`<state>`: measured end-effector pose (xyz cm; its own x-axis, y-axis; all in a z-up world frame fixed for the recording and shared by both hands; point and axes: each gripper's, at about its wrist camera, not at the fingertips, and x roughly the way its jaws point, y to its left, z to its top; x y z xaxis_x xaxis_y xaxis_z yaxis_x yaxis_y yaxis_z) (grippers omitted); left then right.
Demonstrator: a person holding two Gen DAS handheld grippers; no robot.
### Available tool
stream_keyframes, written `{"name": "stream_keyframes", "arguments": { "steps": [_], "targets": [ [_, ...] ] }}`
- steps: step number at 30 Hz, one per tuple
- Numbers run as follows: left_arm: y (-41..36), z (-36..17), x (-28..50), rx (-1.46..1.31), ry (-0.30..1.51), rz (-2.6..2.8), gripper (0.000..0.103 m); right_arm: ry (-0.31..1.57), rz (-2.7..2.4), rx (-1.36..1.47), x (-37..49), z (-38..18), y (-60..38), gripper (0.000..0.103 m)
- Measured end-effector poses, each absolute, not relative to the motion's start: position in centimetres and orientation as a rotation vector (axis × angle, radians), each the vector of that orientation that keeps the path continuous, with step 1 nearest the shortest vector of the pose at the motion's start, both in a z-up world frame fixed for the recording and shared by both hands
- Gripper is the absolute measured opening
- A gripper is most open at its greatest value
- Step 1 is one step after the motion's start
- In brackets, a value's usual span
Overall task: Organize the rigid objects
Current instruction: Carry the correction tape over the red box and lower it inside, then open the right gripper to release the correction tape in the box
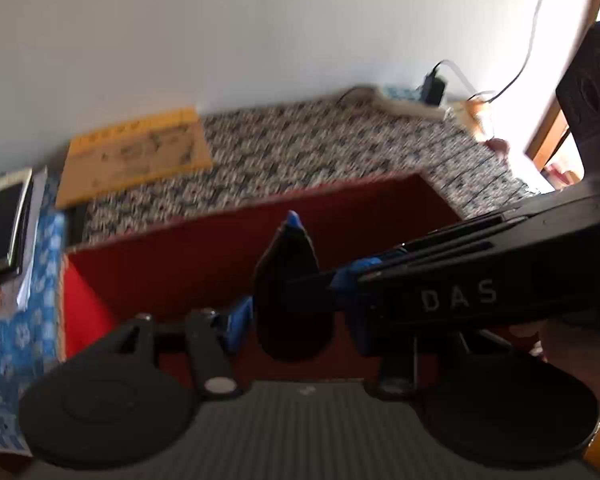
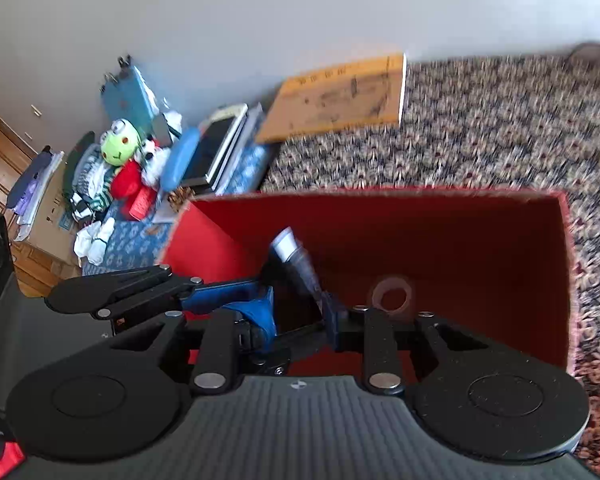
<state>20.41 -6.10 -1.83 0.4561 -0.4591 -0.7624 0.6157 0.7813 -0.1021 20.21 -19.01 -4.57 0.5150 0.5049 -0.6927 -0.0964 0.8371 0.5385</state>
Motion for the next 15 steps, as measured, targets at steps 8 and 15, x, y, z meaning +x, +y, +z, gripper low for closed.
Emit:
{"name": "stream_keyframes", "arguments": {
  "steps": [8, 15],
  "targets": [
    [-7.3, -4.1, 22.4, 0.299, 0.963, -0.564, 0.041, 0.999, 0.382, 0.478, 21.6, -6.6, -18.3, 0.008],
    [-7.0, -4.8, 23.2, 0.287, 0.996, -0.512, 0.038, 0.956, 0.343, 0.500, 21.9, -6.8, -19.0, 0.009]
  ]
}}
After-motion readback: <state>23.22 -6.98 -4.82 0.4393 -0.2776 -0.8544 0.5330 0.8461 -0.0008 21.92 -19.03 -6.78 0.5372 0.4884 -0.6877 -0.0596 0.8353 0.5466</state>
